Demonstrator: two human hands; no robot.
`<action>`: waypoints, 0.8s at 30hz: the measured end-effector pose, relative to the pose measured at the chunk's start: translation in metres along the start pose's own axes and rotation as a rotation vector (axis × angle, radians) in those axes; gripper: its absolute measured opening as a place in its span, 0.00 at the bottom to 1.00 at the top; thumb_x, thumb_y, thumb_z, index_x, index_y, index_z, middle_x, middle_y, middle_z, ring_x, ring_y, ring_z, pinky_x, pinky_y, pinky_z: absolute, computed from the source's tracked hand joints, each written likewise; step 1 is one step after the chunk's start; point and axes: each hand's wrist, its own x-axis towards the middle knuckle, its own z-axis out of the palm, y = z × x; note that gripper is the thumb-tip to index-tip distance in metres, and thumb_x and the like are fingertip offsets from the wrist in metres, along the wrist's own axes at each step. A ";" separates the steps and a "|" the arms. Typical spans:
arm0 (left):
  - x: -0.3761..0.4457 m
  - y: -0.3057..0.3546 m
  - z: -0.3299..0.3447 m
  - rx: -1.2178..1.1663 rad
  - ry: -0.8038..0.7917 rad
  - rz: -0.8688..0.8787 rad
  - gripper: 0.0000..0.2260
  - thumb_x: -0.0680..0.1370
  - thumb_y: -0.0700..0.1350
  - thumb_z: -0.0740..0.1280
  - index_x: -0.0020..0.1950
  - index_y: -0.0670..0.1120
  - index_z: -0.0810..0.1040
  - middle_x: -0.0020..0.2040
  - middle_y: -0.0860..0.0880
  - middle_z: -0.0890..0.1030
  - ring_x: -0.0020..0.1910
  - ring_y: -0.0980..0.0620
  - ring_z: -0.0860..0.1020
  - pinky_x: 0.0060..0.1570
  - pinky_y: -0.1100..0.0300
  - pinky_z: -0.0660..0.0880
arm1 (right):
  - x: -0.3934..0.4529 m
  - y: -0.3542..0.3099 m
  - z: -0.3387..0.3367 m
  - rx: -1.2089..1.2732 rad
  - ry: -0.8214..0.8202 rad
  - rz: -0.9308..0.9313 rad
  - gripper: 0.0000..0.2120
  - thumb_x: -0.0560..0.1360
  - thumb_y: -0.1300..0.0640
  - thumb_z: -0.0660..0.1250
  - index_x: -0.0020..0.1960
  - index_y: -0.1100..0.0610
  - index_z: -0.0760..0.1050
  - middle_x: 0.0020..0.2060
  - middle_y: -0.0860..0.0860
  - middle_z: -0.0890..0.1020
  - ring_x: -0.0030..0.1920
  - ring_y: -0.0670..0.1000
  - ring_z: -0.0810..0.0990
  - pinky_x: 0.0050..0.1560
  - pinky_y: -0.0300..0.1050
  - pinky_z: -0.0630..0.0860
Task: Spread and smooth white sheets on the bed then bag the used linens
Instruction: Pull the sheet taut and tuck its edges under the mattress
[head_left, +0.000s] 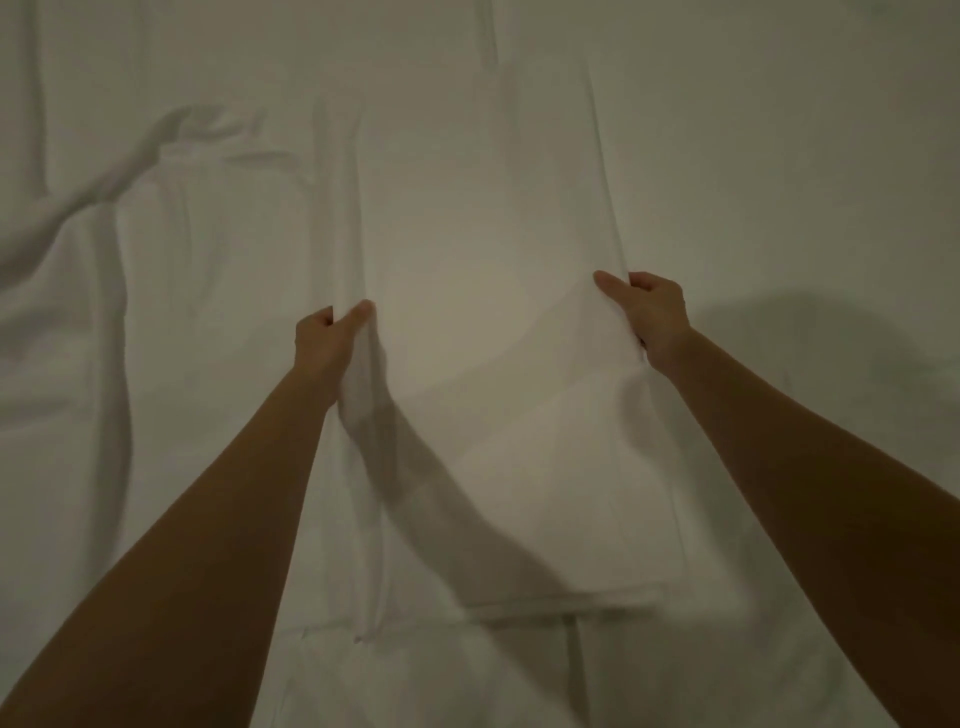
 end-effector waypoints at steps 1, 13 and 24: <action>0.006 0.004 0.001 -0.006 0.007 0.000 0.08 0.77 0.45 0.71 0.40 0.45 0.77 0.37 0.46 0.79 0.34 0.48 0.77 0.40 0.54 0.77 | 0.005 -0.004 0.003 0.007 -0.005 0.007 0.08 0.70 0.51 0.75 0.43 0.55 0.80 0.45 0.57 0.84 0.47 0.57 0.83 0.56 0.56 0.79; 0.065 0.050 0.006 -0.123 -0.003 -0.071 0.10 0.73 0.48 0.75 0.44 0.43 0.80 0.36 0.47 0.82 0.36 0.49 0.79 0.41 0.57 0.77 | 0.083 -0.073 0.024 0.307 -0.093 0.091 0.08 0.71 0.58 0.75 0.43 0.62 0.80 0.36 0.53 0.83 0.37 0.51 0.81 0.49 0.50 0.81; 0.126 0.097 0.030 -0.077 0.177 0.092 0.06 0.73 0.43 0.74 0.40 0.44 0.80 0.36 0.48 0.80 0.37 0.50 0.79 0.46 0.54 0.78 | 0.164 -0.143 0.050 0.377 -0.082 0.007 0.09 0.71 0.65 0.73 0.36 0.58 0.76 0.25 0.47 0.81 0.25 0.43 0.80 0.30 0.38 0.77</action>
